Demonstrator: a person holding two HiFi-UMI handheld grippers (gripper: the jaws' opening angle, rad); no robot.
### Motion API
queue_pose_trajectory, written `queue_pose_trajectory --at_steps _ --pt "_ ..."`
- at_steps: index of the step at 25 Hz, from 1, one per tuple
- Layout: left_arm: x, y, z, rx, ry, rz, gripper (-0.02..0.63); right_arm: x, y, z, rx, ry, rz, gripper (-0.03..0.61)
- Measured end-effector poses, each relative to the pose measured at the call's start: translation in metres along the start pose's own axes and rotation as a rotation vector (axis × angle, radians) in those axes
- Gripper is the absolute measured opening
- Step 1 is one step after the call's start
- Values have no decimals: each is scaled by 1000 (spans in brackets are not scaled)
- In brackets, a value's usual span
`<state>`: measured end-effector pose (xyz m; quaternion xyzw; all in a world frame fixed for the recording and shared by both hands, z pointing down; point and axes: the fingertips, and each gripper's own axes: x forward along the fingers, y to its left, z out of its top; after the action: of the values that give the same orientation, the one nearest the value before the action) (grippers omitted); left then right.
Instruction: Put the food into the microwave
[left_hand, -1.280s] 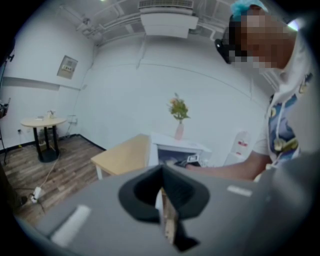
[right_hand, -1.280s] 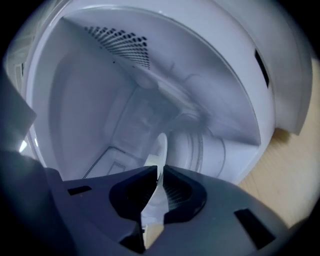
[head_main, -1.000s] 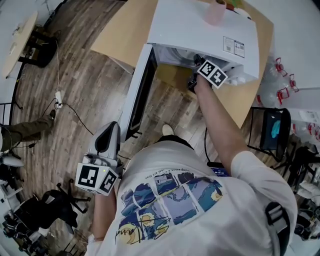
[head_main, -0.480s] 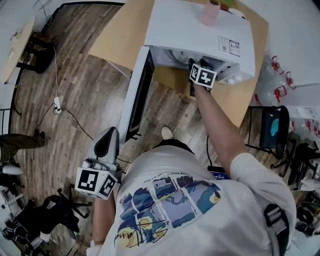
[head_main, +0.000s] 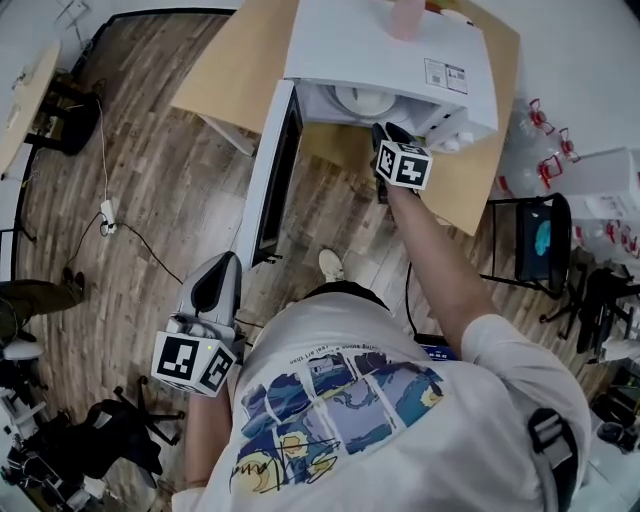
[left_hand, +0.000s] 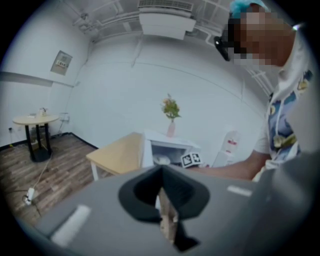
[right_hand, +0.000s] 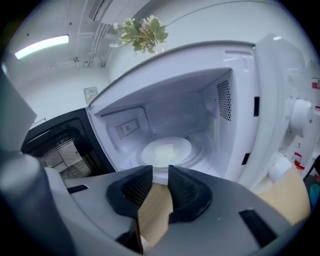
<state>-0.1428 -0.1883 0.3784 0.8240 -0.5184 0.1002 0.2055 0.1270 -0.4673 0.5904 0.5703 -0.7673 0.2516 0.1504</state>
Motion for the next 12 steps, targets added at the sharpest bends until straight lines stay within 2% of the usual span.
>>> queue_pose_trajectory --at_steps 2,4,12 --pt "-6 -2 -4 -1 -2 -15 6 -16 5 -6 1 -3 15 50" --pt "-12 -3 -9 0 -3 -31 6 -34 13 -13 -1 -6 36 21" --pt "-47 -5 -24 -1 -31 -94 6 -114 73 -47 -2 18 178 6"
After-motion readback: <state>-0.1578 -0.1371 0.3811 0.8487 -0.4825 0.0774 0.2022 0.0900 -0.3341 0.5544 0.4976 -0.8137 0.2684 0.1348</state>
